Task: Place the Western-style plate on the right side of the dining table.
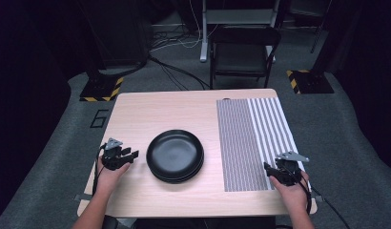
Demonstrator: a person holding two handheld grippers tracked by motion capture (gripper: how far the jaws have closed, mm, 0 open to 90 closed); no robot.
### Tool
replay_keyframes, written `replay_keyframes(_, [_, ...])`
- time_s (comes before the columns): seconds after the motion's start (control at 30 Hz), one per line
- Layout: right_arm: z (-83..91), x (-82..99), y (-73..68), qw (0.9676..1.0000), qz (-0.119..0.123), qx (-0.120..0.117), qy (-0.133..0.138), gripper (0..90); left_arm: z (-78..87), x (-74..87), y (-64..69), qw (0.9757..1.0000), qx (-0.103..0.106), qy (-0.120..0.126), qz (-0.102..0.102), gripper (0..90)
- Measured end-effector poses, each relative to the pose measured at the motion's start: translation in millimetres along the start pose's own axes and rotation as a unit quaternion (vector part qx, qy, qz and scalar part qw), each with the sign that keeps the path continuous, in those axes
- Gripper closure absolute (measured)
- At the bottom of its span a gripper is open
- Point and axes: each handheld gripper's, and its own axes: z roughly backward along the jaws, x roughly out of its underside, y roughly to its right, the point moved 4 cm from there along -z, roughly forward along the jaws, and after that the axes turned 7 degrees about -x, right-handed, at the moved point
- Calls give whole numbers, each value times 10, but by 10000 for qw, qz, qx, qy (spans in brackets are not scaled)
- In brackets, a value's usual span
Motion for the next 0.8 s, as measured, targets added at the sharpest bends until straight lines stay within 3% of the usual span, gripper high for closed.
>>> replay_keyframes(0.17, [4,-81,-79,9998,-50,-189,-16,490,82,-117,56,9999,21,113,-62,560])
replay_keyframes(0.33, [21,-184,-129,9994,-71,-335,15,499,170,-226,73,9996,100,254,68,559])
replay_keyframes(0.43, [29,-262,-172,9993,-4,-377,67,505,199,-269,78,9993,184,234,214,564])
replay_keyframes(0.53, [27,-331,-236,9989,-13,-466,92,516,199,-297,64,9994,213,121,232,582])
replay_keyframes(0.8, [-50,-471,-438,9974,114,-702,148,523,225,-399,76,9993,218,119,277,562])
